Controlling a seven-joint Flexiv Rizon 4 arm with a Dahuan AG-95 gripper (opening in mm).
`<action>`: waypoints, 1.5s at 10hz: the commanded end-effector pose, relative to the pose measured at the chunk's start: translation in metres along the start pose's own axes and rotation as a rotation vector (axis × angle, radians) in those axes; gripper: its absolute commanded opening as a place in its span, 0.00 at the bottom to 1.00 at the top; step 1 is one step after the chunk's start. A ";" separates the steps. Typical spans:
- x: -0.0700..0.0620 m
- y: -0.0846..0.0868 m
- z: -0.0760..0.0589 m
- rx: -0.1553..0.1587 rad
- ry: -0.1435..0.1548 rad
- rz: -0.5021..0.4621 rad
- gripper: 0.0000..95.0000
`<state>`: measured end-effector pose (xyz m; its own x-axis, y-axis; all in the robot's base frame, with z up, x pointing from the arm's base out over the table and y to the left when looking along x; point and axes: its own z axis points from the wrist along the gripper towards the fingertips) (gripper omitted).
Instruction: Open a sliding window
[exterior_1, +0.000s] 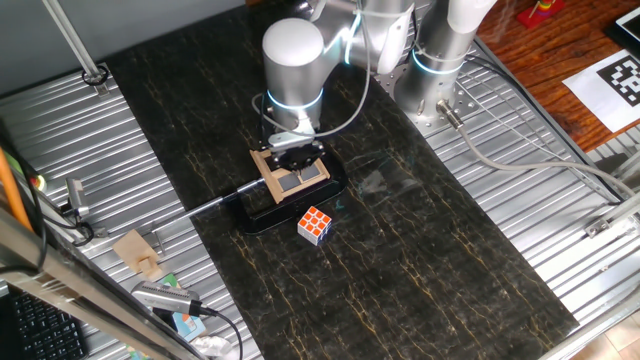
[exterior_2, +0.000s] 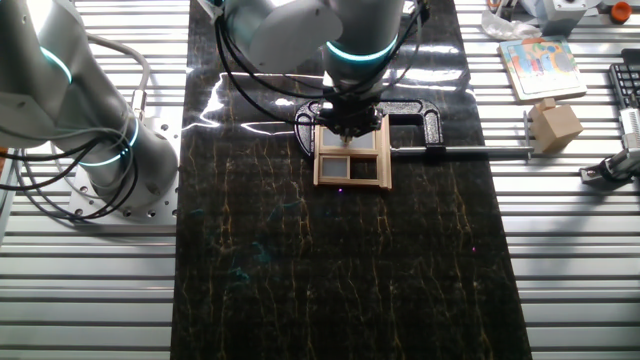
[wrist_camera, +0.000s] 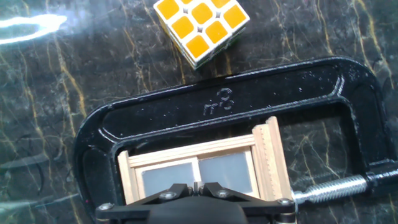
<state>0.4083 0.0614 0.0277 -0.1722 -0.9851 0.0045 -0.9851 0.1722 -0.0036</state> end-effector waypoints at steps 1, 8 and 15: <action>-0.001 -0.001 0.003 -0.006 -0.010 -0.002 0.00; 0.000 -0.001 0.005 -0.036 -0.030 -0.004 0.00; 0.000 -0.002 0.010 -0.040 -0.042 -0.007 0.00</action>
<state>0.4098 0.0608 0.0183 -0.1659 -0.9855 -0.0364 -0.9857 0.1646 0.0358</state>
